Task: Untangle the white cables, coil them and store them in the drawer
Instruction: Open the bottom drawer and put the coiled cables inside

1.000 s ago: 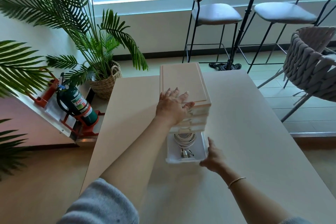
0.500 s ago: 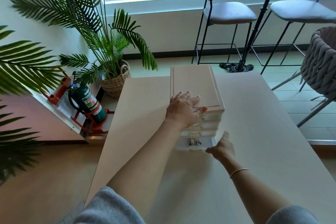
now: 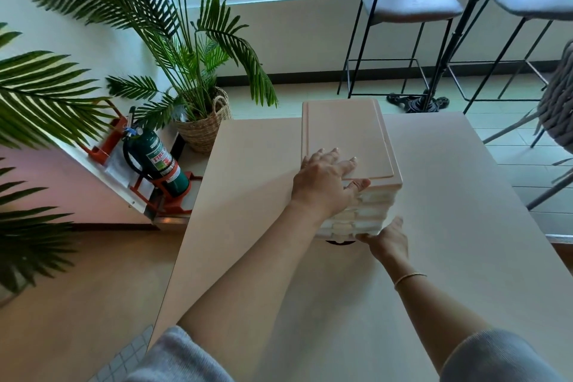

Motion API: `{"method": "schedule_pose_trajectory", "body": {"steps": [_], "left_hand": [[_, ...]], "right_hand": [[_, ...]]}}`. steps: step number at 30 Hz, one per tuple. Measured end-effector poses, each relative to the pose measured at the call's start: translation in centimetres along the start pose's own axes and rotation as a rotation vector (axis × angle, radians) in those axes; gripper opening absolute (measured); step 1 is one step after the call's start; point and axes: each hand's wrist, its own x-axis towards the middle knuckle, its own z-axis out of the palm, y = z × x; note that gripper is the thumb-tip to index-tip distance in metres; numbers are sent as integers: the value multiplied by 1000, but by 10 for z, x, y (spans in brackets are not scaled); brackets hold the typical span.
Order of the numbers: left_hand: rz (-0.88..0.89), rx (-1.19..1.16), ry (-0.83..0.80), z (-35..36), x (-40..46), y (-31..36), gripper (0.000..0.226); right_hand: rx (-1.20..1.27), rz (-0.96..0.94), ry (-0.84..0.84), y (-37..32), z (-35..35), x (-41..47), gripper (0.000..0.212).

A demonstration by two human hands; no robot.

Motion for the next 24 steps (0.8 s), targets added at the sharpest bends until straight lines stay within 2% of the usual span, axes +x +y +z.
{"method": "schedule_pose_trajectory", "body": {"steps": [10, 14, 18, 21, 24], "left_hand": [[8, 1, 3, 7, 3, -4, 57], [13, 0, -17, 10, 2, -5, 57], [1, 30, -36, 11, -1, -4, 57], [-17, 31, -89, 6, 0, -1, 58], [-53, -7, -179, -9, 2, 6, 58]], "right_hand": [[-85, 54, -149, -18, -4, -10, 85], [-206, 12, -214, -26, -15, -19, 62], [-260, 5, -247, -35, -36, -29, 53], [-422, -67, -232, -45, -58, -37, 44], [-576, -155, -218, -65, -85, -47, 48]]}}
